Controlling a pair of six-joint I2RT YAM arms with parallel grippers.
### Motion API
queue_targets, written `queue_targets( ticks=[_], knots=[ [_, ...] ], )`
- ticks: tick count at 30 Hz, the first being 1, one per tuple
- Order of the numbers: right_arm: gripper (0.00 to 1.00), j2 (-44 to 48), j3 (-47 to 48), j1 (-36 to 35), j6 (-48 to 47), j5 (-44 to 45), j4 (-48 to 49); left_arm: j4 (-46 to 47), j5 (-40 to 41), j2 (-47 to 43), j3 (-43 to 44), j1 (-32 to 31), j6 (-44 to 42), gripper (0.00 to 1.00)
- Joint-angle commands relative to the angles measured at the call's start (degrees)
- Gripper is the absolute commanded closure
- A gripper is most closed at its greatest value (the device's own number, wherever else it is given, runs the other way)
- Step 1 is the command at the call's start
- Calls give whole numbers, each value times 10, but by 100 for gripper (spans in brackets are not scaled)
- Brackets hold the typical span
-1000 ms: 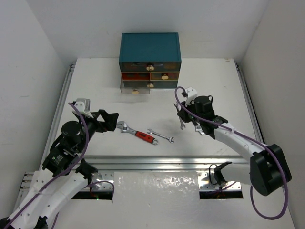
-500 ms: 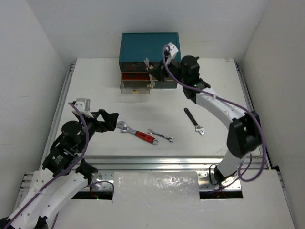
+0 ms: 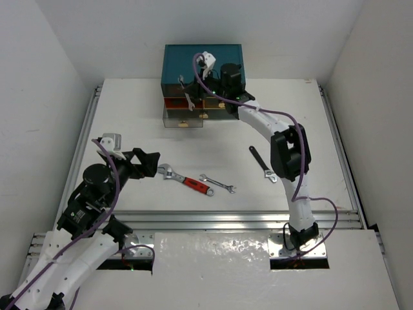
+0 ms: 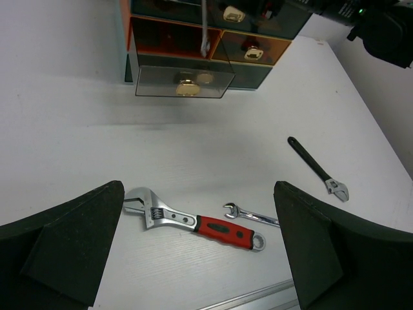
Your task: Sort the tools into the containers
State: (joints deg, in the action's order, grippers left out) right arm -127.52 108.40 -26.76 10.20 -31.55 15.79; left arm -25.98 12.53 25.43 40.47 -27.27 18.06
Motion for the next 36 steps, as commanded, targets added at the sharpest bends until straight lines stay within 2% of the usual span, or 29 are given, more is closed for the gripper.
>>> queue_targets(
  ticks=[1,2,4,5,7,8,9,12,15,18,21,24,34,36],
  knots=[
    [67,15,17,-7,-39,-13,2,18,-4,-4,4,9,1,0],
    [56,21,7,-7,-44,-11,2,18,-4,-2,4,9,1,0],
    [45,37,-13,-9,-55,-8,-6,17,-2,2,5,9,1,0],
    [33,56,-29,-9,-55,-4,-11,16,-1,9,5,9,2,0],
    [28,95,-55,-9,-54,-1,-37,15,8,24,6,9,7,0],
    [28,110,-59,-11,-53,4,-60,12,13,30,7,9,9,0],
    [27,127,-77,-15,-53,25,-127,9,27,37,11,9,16,0],
    [27,211,-148,-32,-70,98,-251,-6,51,63,18,10,27,0],
    [27,300,-345,-50,-79,149,-254,-2,39,71,15,11,22,0],
    [27,350,-447,-65,-91,179,-248,0,31,72,14,13,18,0],
    [28,356,-487,-89,-124,192,-278,0,34,67,13,13,18,0],
    [35,345,-499,-105,-134,185,-301,2,33,57,10,13,17,0],
    [40,272,-506,-155,-142,257,-337,4,24,58,8,13,14,0],
    [45,259,-504,-158,-138,267,-341,4,22,59,8,13,14,0]
  ],
)
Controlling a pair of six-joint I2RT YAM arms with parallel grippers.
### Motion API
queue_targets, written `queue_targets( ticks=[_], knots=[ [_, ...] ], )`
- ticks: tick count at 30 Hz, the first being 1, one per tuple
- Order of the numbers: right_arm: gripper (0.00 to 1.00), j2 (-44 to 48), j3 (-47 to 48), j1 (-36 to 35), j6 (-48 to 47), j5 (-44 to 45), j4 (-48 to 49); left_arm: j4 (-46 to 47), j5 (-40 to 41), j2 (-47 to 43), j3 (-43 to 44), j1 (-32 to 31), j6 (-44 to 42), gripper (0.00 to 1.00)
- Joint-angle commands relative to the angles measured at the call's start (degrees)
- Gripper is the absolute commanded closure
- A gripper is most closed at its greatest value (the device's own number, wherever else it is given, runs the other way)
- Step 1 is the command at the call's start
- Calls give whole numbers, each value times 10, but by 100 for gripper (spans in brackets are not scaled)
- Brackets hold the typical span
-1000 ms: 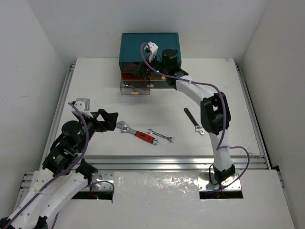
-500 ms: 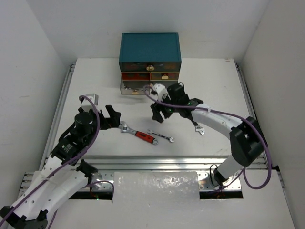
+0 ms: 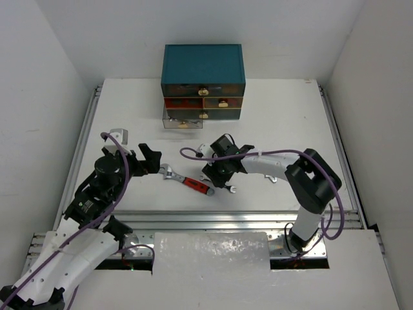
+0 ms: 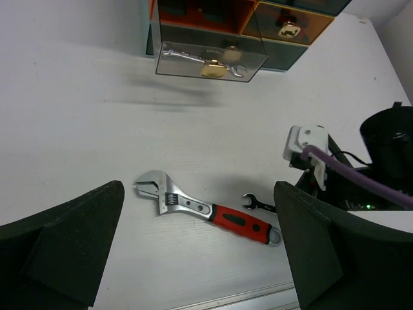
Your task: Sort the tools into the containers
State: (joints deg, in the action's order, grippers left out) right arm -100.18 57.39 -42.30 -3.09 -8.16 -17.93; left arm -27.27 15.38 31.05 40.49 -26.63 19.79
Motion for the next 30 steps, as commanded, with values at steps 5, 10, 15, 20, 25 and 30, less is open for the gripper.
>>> queue_targets(
  ticks=[5,10,15,20,25,30],
  knots=[
    [53,-46,-2,-12,4,64,-1,19,-10,0,7,6,-5,0],
    [78,-71,-19,-20,8,93,-9,20,-15,-4,7,6,-7,0],
    [97,-44,-48,-20,21,84,3,25,-18,-4,7,5,-5,0],
    [100,59,-104,-21,75,74,73,33,-67,12,14,6,46,0],
    [100,180,-164,-20,110,68,170,134,-156,34,-45,5,152,0],
    [100,255,-203,-21,130,37,207,406,-308,106,-126,-21,224,0]
  ],
)
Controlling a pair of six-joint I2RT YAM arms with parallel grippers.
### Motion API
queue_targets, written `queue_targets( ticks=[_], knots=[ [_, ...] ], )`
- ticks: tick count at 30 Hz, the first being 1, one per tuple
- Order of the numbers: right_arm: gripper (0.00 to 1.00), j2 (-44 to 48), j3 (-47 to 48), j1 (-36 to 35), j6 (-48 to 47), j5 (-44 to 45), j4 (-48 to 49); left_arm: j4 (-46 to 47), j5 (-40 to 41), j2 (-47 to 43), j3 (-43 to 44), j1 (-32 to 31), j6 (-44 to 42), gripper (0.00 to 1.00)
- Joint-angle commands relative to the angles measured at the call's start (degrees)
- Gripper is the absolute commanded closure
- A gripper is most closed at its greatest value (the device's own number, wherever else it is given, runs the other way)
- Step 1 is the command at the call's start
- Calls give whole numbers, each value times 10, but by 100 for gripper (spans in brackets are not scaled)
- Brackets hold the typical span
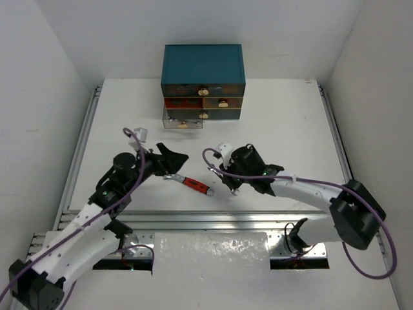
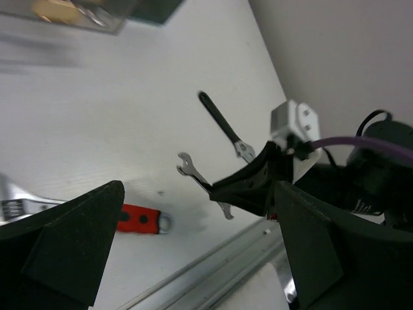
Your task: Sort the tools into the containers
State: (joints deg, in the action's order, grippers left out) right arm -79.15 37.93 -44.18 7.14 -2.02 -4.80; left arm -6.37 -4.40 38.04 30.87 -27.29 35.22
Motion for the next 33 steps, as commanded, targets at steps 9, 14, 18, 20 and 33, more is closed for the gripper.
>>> queue_targets(
  ticks=[9,14,18,20,33],
  knots=[
    [100,189,-55,-4,99,-111,168,402,-97,181,-49,-88,118,8],
    [100,207,-46,-7,112,-127,170,464,-102,242,-41,-122,130,19],
    [100,229,-45,-7,127,-134,183,467,-94,287,-20,-142,129,39],
    [100,236,-44,-8,133,-141,189,460,-88,295,-13,-144,124,60],
    [1,333,-83,-9,187,68,109,132,167,336,220,-89,9,100]
  ],
)
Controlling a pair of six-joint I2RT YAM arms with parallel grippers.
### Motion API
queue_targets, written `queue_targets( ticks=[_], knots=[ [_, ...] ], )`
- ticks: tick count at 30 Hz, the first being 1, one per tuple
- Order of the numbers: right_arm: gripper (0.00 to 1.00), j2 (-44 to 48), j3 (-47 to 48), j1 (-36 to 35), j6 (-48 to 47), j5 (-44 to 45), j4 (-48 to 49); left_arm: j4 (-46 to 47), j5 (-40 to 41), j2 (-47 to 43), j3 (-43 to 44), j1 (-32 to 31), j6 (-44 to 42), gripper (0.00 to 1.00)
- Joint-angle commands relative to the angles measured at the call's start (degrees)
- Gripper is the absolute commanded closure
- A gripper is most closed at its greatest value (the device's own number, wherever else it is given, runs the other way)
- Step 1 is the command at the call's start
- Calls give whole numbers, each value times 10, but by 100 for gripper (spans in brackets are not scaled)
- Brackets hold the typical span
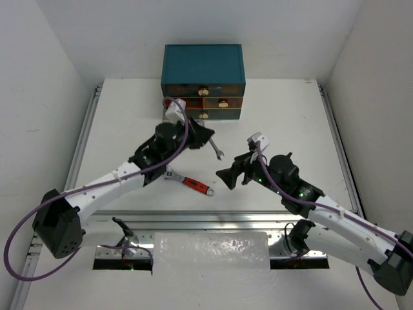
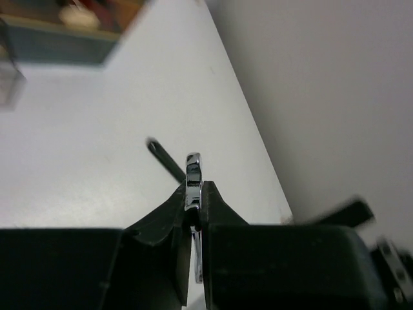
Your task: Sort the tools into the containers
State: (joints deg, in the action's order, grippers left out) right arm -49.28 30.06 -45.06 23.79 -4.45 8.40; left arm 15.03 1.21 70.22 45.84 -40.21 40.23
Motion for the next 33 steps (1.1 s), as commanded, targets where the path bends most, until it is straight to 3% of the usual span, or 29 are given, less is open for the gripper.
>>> queue_targets(
  ticks=[1,6,10,15,19,21,24,27,33],
  knots=[
    [1,57,-6,-1,18,95,-31,-95,111,25,106,59,-43,100],
    [1,99,-7,1,4,104,-82,-117,92,115,203,173,-64,100],
    [1,114,-8,1,-4,101,-117,-123,79,198,309,215,-93,100],
    [1,137,-23,1,-9,83,-128,-124,50,298,379,241,-110,100],
    [1,139,-26,1,-15,86,-142,-113,23,331,393,247,-99,79],
    [1,137,-22,1,-18,82,-147,-106,11,324,387,249,-87,57],
    [1,132,-22,1,-22,83,-149,-74,-6,287,346,249,-63,38],
    [1,128,-19,1,-20,80,-147,-73,-3,242,312,249,-51,30],
    [1,120,-27,1,-13,75,-144,-84,41,150,184,243,-13,30]
  ],
)
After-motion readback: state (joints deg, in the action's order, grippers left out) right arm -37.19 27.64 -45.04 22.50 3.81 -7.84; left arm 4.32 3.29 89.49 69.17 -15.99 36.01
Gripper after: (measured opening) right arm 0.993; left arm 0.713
